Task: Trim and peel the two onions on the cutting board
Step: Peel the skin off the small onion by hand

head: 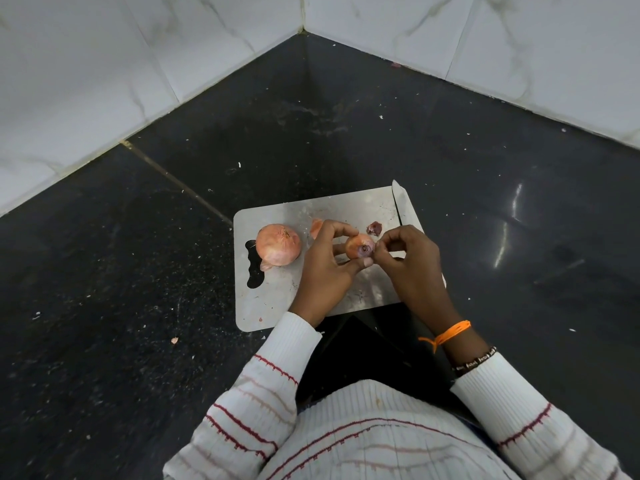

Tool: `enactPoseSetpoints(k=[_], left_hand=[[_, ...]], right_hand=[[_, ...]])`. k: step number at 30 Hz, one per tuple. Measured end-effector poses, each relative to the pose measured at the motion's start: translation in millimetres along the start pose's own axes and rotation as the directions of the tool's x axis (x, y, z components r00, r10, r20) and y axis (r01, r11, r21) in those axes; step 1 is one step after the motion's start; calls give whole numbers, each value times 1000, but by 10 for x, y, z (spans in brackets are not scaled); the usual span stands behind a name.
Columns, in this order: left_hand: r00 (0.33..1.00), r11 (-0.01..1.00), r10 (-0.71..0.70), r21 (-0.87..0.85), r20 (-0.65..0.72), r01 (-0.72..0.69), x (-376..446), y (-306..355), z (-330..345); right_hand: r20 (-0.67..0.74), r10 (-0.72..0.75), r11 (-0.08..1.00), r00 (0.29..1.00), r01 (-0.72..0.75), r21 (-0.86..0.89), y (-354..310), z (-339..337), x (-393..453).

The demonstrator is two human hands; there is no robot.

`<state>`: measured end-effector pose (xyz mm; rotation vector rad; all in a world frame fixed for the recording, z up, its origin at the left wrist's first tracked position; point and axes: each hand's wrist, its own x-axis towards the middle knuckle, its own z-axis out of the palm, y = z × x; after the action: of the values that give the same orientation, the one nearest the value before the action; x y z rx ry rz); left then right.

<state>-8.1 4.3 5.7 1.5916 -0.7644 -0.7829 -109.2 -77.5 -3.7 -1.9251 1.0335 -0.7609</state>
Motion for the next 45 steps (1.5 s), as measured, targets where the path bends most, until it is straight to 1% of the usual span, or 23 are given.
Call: enactPoseSetpoints(k=[3,5,9,11,14,18,23,27,32,35,37,38,39,41,43,45], left_hand=[[999,996,-11,-88,-34,8,28,-4,-30],[998,994,-31,-106,-49,25,51,-18,-57],[998,999,15,-35,-59,-17,64,-64,-58],[998,1000,20,-1,-53,-21,54,-59,-33],[999,1000,14,12,-48,-14,52,-31,-13],[1000,1000,-12,-10,-27,12,21,-8,-14],[998,992,-62,-111,-25,59,26,-33,-18],[998,989,-66,-134,-16,63,20,-45,-22],[998,990,-58,-125,7,58,46,-78,-22],[996,987,-81,-140,21,83,50,-94,-32],[992,966,-115,-230,42,122,60,-72,-62],[990,945,-128,-296,61,141,66,-49,-79],[987,920,-134,-360,84,156,70,-19,-93],[983,880,-130,-443,127,173,75,32,-104],[981,888,-122,-425,148,175,66,25,-92],[982,913,-120,-373,144,166,60,-12,-76]], right_hand=[[0,102,994,995,-101,44,97,-35,50],[10,148,986,989,-148,73,126,-61,77],[41,195,948,980,-199,249,-7,-28,50],[57,195,954,979,-203,222,-58,4,25],[77,172,970,982,-183,162,-51,38,8],[78,108,977,991,-121,175,-42,33,14],[104,134,955,985,-157,252,-45,10,3],[107,121,959,987,-144,244,-26,2,25],[48,32,989,998,-39,145,-14,-9,51],[21,-64,998,998,63,13,48,5,60],[5,-118,990,993,118,-81,105,-3,69],[-13,-120,988,993,118,-103,129,-18,78],[-39,-110,989,993,105,-105,148,-32,89],[-83,-76,997,994,74,-34,117,-51,106],[-73,-49,998,996,53,43,62,-45,108],[-55,-52,997,997,55,54,31,-30,98]])
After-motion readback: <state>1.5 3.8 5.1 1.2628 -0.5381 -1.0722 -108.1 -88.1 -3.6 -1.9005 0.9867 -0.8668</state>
